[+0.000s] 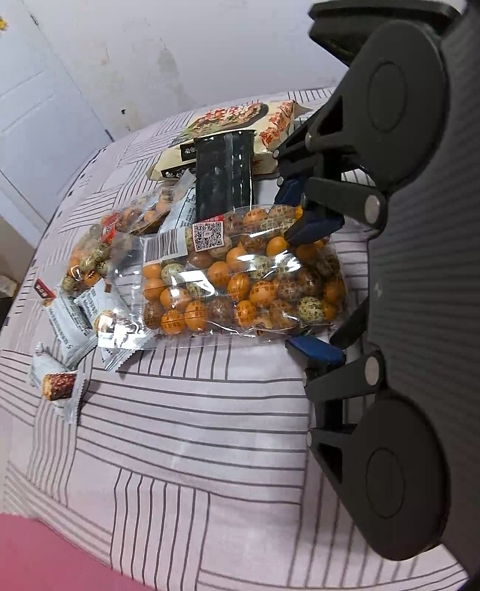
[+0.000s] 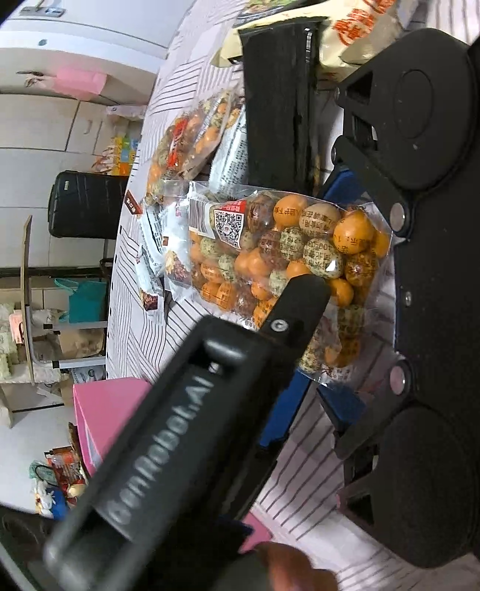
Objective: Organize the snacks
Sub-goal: 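Lift the nut bag with the left tool and carry it over the pink box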
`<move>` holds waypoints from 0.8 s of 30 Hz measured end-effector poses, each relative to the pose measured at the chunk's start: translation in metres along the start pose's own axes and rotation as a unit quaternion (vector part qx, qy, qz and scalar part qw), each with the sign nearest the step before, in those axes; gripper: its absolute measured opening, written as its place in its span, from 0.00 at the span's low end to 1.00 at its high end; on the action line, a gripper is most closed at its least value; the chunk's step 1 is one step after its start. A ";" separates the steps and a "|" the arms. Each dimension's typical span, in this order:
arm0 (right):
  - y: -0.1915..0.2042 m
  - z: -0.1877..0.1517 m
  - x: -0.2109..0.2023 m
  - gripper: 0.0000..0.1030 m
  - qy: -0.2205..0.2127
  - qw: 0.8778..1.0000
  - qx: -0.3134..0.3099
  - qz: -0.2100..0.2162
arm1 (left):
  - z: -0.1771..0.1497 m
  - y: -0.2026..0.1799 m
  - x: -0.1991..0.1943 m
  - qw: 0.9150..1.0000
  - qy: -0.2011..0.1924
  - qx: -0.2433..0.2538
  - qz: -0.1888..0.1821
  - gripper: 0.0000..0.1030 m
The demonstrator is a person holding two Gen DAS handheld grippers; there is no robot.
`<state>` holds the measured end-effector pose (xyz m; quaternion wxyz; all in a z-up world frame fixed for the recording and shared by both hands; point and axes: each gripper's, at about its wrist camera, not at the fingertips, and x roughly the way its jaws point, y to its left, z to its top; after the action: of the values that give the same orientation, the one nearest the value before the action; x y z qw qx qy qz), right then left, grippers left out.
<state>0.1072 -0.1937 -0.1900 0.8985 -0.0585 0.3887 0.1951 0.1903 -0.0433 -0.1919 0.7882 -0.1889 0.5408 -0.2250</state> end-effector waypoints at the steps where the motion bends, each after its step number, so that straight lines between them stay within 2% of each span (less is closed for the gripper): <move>1: 0.002 0.000 -0.003 0.97 0.000 1.000 0.005 0.004 | -0.004 -0.003 -0.004 1.000 -0.005 0.003 0.005 0.52; 9: 0.022 0.008 -0.033 0.97 0.011 1.000 0.012 0.022 | -0.026 -0.022 -0.049 1.000 -0.015 0.001 0.025 0.52; 14: 0.038 0.012 -0.052 0.97 0.036 0.998 0.015 0.040 | -0.037 -0.029 -0.075 0.999 0.012 -0.015 0.043 0.52; 18: 0.052 0.017 -0.070 0.97 0.040 0.998 -0.001 0.042 | -0.048 -0.030 -0.098 0.999 0.010 -0.023 0.038 0.52; 24: 0.073 0.026 -0.087 0.97 0.043 0.997 -0.038 0.050 | -0.070 -0.023 -0.134 0.999 -0.015 -0.039 0.030 0.52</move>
<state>0.0420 -0.1469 -0.1060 0.8675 -0.0816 0.4213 0.2514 0.0790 0.0094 -0.1005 0.7947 -0.2069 0.5425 -0.1769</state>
